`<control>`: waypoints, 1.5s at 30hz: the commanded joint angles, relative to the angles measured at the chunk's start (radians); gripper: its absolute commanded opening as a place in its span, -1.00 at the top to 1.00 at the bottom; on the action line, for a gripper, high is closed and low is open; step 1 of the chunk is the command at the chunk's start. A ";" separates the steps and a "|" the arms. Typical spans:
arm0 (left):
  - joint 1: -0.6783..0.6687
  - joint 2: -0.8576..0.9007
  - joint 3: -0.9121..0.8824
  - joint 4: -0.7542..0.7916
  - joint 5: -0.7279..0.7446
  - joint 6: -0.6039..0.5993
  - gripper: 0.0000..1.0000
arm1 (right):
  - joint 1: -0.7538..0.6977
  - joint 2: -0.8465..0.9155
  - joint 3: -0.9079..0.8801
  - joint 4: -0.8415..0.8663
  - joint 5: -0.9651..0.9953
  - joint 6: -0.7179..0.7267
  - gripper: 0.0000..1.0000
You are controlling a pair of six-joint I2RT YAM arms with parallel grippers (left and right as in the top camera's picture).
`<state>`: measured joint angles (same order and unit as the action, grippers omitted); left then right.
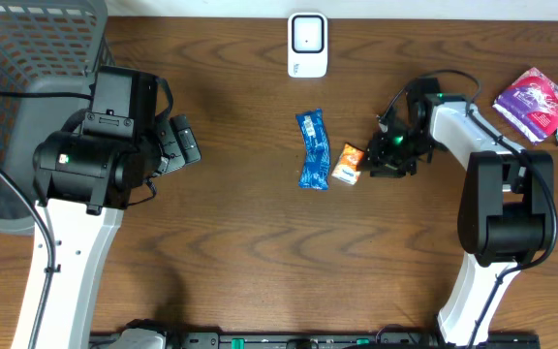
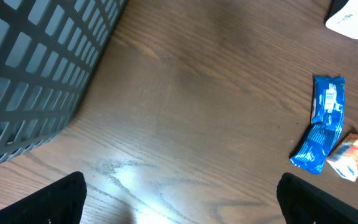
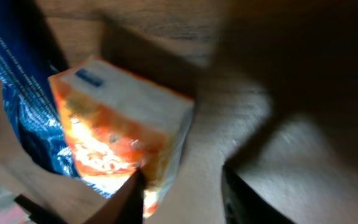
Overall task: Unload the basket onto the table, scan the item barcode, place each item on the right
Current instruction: 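Move the right gripper left and grasp the orange pack, then lift the orange pack up to the scanner with the right gripper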
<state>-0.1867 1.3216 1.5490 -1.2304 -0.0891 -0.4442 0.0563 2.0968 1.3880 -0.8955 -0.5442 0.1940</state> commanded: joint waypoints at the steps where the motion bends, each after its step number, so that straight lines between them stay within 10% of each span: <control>1: 0.003 -0.008 0.006 -0.003 -0.017 0.006 -0.96 | -0.009 -0.010 -0.053 0.059 -0.101 0.015 0.14; 16: 0.003 -0.008 0.006 -0.003 -0.017 0.006 -0.96 | -0.012 -0.009 -0.077 0.127 -0.132 0.031 0.16; 29: 0.003 -0.008 0.006 -0.003 -0.017 0.006 -0.96 | -0.008 -0.009 -0.089 0.167 -0.114 0.058 0.98; 38: 0.003 -0.008 0.006 -0.003 -0.017 0.006 -0.96 | -0.023 -0.010 -0.087 0.121 -0.757 -0.335 0.98; 45: 0.003 -0.008 0.006 -0.003 -0.017 0.006 -0.96 | -0.015 -0.010 -0.087 -0.013 -0.801 -0.555 0.98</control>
<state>-0.1867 1.3216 1.5490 -1.2304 -0.0891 -0.4442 0.0406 2.0861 1.3056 -0.8852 -1.2434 -0.1940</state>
